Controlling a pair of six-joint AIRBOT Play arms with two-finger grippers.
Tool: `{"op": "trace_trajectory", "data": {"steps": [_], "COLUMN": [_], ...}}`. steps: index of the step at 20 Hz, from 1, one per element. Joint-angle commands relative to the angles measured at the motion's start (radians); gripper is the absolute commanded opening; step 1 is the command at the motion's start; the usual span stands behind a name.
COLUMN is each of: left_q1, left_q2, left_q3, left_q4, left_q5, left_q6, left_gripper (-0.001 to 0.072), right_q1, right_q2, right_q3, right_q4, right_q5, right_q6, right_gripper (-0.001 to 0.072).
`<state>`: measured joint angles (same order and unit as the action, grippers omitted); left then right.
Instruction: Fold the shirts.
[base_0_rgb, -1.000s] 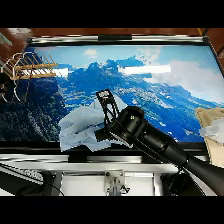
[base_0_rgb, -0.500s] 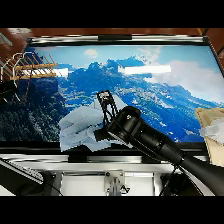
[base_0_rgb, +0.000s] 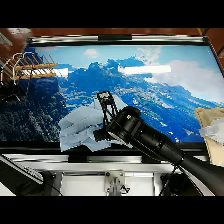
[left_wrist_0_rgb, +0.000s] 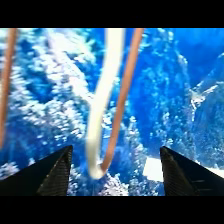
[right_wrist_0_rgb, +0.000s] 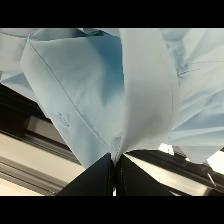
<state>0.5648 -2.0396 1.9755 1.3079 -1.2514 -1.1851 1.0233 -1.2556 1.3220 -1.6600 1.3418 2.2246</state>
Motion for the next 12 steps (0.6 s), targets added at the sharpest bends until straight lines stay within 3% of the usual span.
{"op": "trace_trajectory", "data": {"steps": [1,3,4,5,9,10,12], "left_q1": [-0.004,-0.004,-0.004,-0.004,-0.005,-0.005,-0.003], "left_q2": [-0.014,-0.019,-0.024,-0.028,-0.046,-0.050,-0.053], "left_q3": [0.001,0.001,0.001,0.001,0.001,0.001,0.001], "left_q4": [0.002,0.002,0.002,0.002,0.002,0.002,0.004], "left_q5": [0.002,0.003,0.003,0.003,0.002,0.002,0.002], "left_q6": [0.003,0.003,0.004,0.004,0.004,0.004,0.008], "left_gripper": [0.0599,0.0592,0.0552,0.0441,0.0438,0.0396,0.0385], "right_q1": [0.001,0.001,0.001,0.001,0.001,0.001,0.001], "right_q2": [-0.001,0.000,-0.001,-0.001,-0.001,0.000,0.000], "right_q3": [0.000,0.000,0.000,0.000,0.000,0.000,0.000], "right_q4": [0.004,0.000,-0.007,-0.009,-0.010,-0.011,-0.017], "right_q5": [0.002,0.003,0.003,0.005,0.006,0.006,0.006], "right_q6": [0.004,0.003,0.003,0.003,0.003,0.002,-0.001], "right_gripper": [0.0083,0.0082,0.0082,0.0082,0.0082,0.0083,0.0083]}}
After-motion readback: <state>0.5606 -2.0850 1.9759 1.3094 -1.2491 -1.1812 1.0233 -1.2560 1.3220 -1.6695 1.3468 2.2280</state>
